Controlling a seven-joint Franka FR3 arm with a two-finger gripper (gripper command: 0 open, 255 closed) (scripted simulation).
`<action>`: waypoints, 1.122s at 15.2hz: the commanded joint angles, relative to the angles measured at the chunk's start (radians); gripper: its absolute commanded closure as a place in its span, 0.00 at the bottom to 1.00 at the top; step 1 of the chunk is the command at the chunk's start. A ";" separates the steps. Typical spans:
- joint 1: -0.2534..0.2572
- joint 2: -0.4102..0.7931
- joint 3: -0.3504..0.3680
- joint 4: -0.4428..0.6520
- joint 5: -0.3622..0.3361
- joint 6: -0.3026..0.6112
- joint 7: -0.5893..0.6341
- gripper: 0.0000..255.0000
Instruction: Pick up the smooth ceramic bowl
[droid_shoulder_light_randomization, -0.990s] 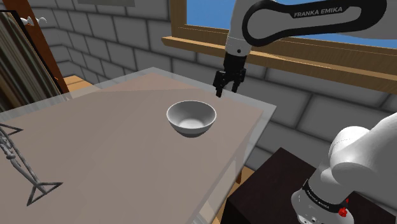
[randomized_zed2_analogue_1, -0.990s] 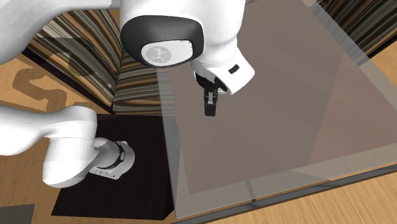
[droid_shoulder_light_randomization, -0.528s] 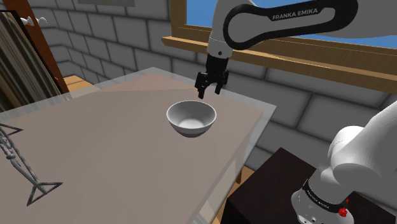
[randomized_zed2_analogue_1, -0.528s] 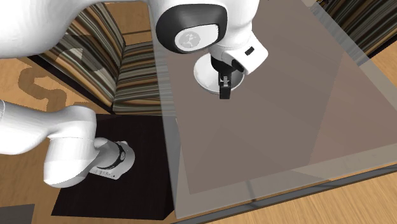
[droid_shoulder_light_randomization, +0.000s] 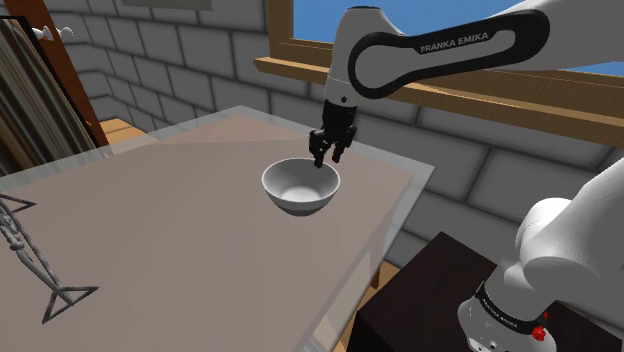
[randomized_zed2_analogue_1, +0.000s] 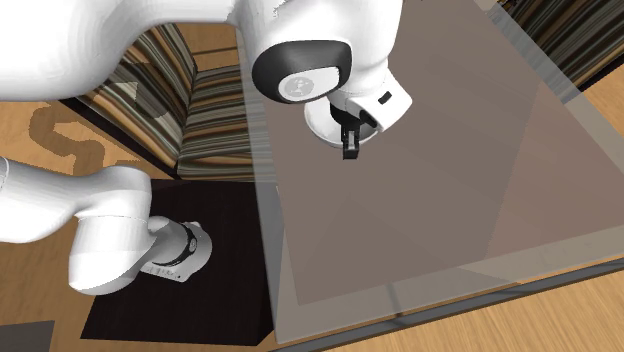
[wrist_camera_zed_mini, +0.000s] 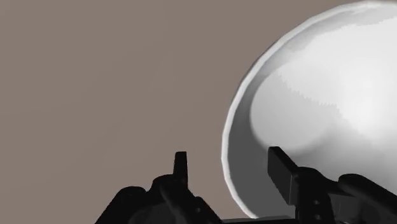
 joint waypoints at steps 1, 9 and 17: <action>0.000 0.000 0.001 -0.002 0.000 0.003 0.001 1.00; 0.000 0.001 0.000 -0.002 0.000 0.003 0.000 1.00; -0.002 -0.005 -0.004 0.100 -0.004 -0.104 0.006 1.00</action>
